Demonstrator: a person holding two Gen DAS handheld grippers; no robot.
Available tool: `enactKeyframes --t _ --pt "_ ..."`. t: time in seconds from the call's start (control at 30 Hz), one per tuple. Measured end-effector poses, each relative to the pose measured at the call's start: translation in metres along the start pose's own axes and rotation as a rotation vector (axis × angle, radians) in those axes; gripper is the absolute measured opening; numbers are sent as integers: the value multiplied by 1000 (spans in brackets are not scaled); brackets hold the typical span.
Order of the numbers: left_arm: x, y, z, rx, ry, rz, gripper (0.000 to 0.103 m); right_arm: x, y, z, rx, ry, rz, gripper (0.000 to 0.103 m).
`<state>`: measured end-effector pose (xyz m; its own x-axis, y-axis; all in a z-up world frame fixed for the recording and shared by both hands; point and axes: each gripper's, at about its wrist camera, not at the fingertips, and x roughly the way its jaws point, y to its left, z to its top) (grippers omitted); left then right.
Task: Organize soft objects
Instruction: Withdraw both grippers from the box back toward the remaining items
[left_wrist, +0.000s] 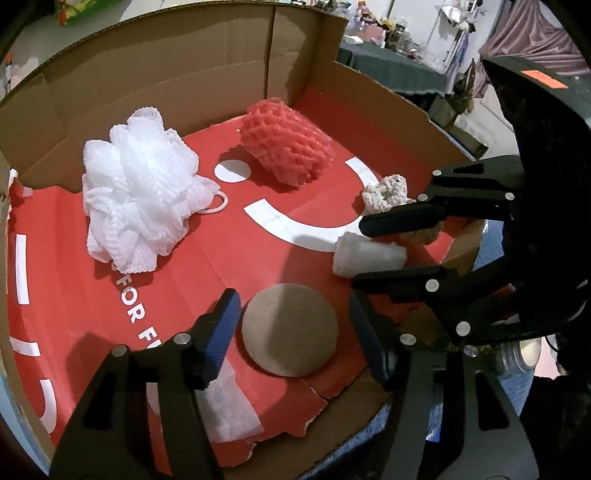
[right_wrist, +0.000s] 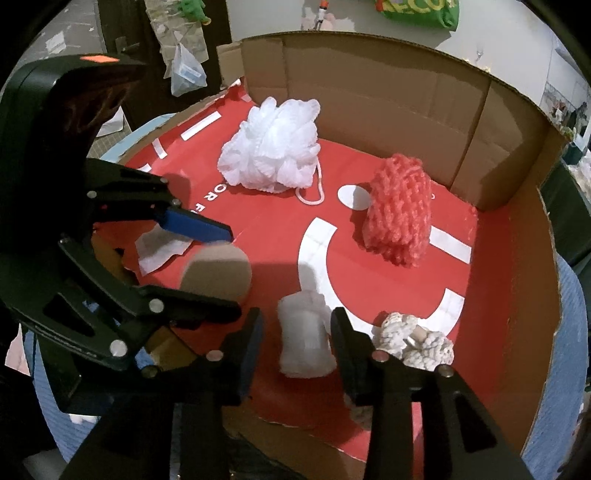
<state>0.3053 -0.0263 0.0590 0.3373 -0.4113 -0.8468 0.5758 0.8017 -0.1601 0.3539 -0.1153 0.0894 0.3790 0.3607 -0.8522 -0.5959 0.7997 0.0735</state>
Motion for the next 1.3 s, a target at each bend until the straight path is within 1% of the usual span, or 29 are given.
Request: enactKeyframes --t 0.3,0.4,0.5,0.57,0.63,0.77,0.9,0.93,1.0,1.07,1.17,1.23,1.3 --pt "-9 -1 0 -4 -18 10 61 -6 -2 -1 6 -14 -7 41" --pt "-17 -3 -1 -11 -36 13 70 -15 -2 -3 9 -30 -15 47" --pt "-28 -8 -3 -11 -66 20 70 -28 -1 -4 13 -54 -29 53" --pt "-37 -13 -5 -12 -86 25 71 -38 0 -5 19 -72 -35 58" --pt "-47 -17 -8 -19 -108 30 75 -48 2 -7 23 -91 -42 62" --pt "-65 -29 -15 -13 -150 47 76 -70 8 -12 28 -130 -55 70" --pt "-84 -40 -23 -24 -195 59 78 -89 15 -17 32 -164 -63 74" --pt "-88 -42 -25 -33 -208 60 81 -96 18 -20 33 -175 -65 75" --pt "-97 -46 -30 -46 -234 63 83 -103 23 -22 31 -191 -73 78" --pt "-105 -50 -34 -53 -259 80 83 -111 29 -27 26 -209 -82 80" --pt "-119 -58 -43 -66 -305 108 84 -124 38 -35 24 -234 -91 82" --pt "-130 -64 -50 -75 -332 116 86 -130 42 -40 27 -246 -95 83" --pt "-138 -69 -55 -81 -356 124 88 -139 46 -46 33 -264 -101 86"
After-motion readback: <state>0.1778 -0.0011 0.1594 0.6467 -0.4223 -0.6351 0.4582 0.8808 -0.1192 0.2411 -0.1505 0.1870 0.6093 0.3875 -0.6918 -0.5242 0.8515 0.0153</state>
